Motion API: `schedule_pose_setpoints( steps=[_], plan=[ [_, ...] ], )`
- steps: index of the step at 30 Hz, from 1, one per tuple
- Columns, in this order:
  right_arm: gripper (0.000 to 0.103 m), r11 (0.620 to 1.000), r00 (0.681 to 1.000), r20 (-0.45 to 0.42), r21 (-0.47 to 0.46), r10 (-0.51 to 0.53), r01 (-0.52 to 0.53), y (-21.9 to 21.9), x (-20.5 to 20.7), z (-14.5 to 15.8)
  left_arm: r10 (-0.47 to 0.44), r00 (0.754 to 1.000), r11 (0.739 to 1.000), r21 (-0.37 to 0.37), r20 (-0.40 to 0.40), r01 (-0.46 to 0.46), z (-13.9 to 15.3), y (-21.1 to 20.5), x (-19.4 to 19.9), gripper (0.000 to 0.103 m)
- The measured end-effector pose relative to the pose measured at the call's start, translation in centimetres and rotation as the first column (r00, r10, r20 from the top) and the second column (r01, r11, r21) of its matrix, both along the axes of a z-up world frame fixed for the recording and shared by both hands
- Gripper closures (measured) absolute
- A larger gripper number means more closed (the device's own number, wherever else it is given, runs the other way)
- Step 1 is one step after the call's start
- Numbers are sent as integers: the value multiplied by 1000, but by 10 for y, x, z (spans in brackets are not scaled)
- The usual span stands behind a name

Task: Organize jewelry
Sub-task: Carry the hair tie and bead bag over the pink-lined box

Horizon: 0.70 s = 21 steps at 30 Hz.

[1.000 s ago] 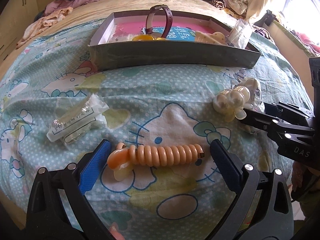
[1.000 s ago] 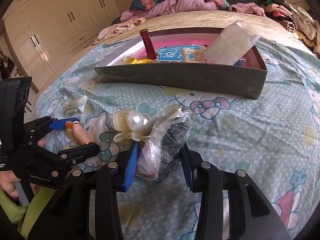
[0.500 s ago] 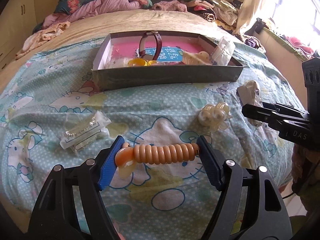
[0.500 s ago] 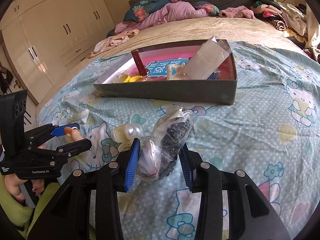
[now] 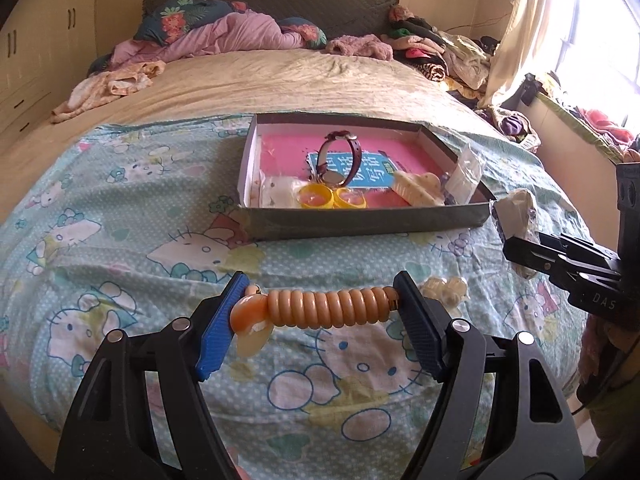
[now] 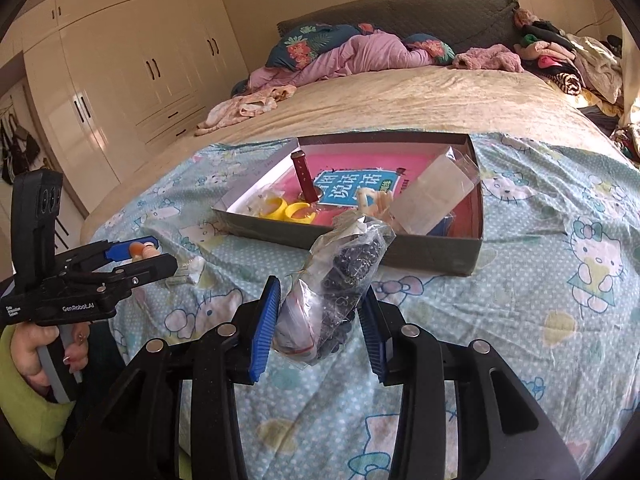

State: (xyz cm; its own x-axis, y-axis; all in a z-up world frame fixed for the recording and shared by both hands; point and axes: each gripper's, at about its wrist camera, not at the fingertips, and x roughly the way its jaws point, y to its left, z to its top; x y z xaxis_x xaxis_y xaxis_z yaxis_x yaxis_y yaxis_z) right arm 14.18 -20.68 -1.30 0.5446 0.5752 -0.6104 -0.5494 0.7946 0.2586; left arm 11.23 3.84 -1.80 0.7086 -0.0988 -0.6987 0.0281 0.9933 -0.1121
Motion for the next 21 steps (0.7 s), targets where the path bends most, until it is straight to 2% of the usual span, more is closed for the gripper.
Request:
schedule_pose_setpoints(
  steps=[9, 21],
  plan=[
    [65, 1000, 998, 54, 13, 22, -22, 12, 17, 20, 25, 999, 1000, -13, 37, -25, 17, 14, 21, 37],
    [65, 1000, 995, 94, 22, 18, -20, 24, 46, 32, 18, 999, 1000, -20, 33, -18, 17, 21, 52, 37]
  ],
)
